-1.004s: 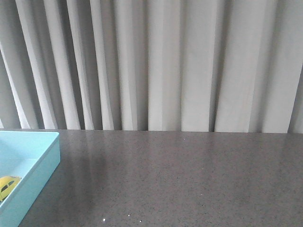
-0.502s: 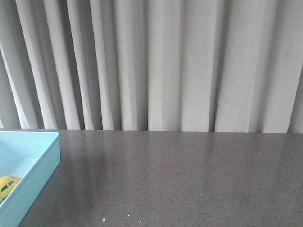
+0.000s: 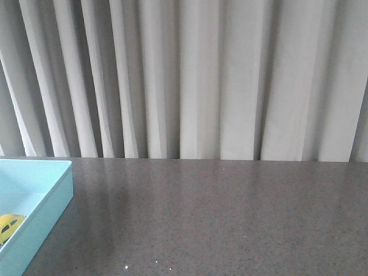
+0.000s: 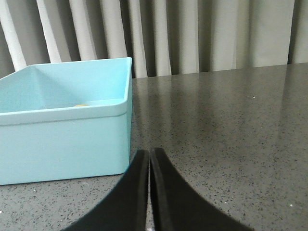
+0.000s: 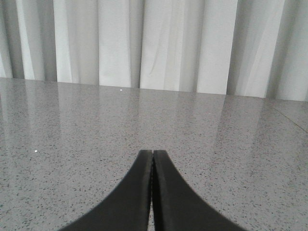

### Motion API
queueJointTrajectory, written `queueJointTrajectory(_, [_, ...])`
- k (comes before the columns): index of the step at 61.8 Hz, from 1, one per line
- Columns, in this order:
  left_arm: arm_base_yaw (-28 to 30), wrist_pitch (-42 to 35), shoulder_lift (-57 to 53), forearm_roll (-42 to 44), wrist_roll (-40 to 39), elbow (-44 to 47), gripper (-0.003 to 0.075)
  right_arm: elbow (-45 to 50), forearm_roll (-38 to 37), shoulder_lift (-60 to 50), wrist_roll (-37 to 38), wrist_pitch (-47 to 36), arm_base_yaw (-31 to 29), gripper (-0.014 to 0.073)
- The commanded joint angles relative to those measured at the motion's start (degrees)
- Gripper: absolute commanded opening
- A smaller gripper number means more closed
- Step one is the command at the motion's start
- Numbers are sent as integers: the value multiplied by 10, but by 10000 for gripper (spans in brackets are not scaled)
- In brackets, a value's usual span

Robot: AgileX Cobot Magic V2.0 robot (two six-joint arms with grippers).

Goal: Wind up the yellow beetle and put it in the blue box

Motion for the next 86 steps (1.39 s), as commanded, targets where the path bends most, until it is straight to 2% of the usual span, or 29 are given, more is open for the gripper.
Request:
queueJointTrajectory(1, [0,-41,-9,-1,-5,-5,-5,3,0,-5,-2,-46,-3,-7])
queueJointTrajectory(25, [0,-41,-9,-1,-5,-5,-5,3,5,-5,0,-52,-3,-7])
queueJointTrajectory(34, [0,-41,-9,-1,-5,-5,-5,3,-63,-5,58,-73,-3,-4])
queueJointTrajectory(38, [0,-41,-9,-1,-5,-5,-5,3,-71,-5,79,-83,-3,-4])
queueJointTrajectory(86, [0,-41,-9,-1,-5,-5,-5,3,-67,-5,76,-83,-3,-4])
